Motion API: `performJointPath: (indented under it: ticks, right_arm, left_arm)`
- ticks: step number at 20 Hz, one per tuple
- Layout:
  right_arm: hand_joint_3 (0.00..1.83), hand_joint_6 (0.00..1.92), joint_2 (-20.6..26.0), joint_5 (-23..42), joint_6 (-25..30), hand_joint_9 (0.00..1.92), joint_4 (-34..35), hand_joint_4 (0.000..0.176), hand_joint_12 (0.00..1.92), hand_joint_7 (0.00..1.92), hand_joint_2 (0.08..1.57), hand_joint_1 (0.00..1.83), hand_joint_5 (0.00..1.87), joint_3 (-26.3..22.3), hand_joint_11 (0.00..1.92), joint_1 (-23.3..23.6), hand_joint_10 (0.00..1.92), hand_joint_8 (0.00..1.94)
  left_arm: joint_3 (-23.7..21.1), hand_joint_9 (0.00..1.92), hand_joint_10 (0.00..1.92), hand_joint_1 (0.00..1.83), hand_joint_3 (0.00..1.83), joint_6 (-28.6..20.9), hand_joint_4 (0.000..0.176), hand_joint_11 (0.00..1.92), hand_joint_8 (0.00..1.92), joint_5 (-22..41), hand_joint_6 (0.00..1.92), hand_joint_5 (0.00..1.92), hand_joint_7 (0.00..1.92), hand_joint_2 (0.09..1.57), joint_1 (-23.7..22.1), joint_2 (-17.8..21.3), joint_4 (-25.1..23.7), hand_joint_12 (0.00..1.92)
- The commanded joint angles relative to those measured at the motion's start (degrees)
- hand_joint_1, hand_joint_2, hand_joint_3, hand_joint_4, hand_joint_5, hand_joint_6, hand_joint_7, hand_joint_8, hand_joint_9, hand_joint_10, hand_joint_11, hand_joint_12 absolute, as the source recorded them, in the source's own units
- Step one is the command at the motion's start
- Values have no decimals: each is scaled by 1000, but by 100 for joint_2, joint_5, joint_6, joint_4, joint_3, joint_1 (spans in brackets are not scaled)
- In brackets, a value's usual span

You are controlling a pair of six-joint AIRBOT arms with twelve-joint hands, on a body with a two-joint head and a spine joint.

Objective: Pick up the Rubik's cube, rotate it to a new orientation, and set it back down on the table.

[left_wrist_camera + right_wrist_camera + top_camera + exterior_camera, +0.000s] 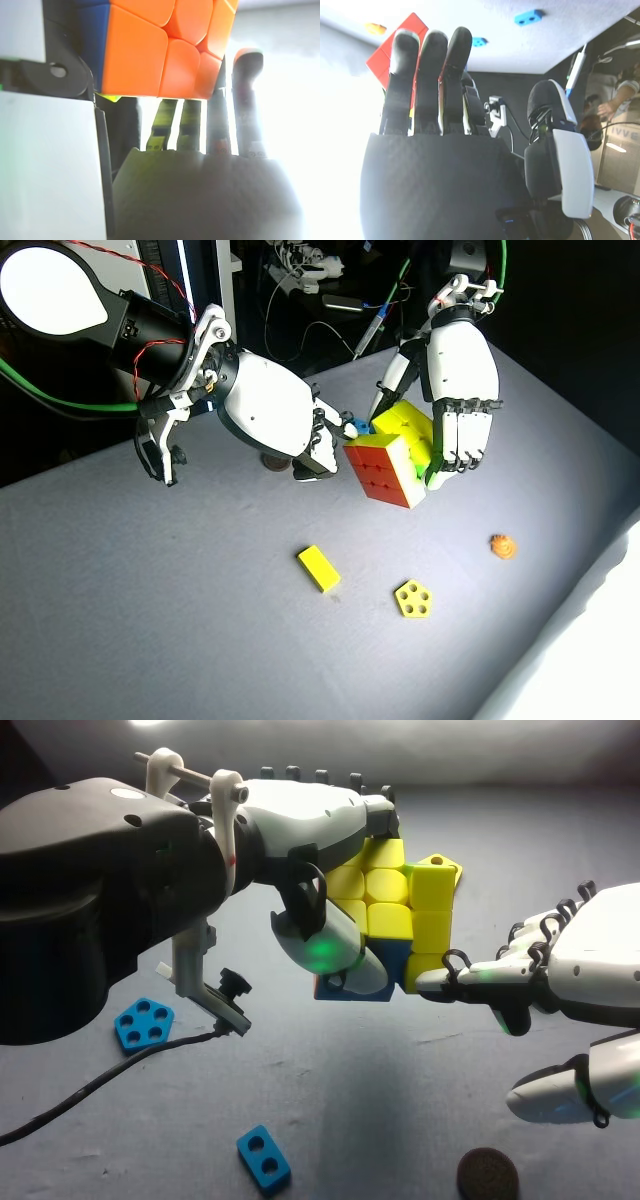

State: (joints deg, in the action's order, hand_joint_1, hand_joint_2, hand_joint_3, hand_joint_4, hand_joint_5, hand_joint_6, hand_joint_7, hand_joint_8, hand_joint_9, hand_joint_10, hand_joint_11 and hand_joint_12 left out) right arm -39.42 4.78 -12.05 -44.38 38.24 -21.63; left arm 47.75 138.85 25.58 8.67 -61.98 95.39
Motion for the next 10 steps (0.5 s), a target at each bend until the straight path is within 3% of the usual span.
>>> performJointPath:
  ticks: [1,10]
  right_arm:
    - [0,12,18,281,13,383,96,0,1921,434,1228,204,97,21,276,98,1689,1129]
    - [2,3,-83,54,14,375,177,0,1921,435,1236,192,87,53,256,93,1676,1116]
  left_arm:
    - [-5,365,1921,991,3,-89,17,384,1881,-136,1750,450,461,1434,-111,41,-212,1921]
    - [-6,384,1921,1008,0,-89,20,396,1844,-136,1728,472,483,1420,-118,41,-212,1921]
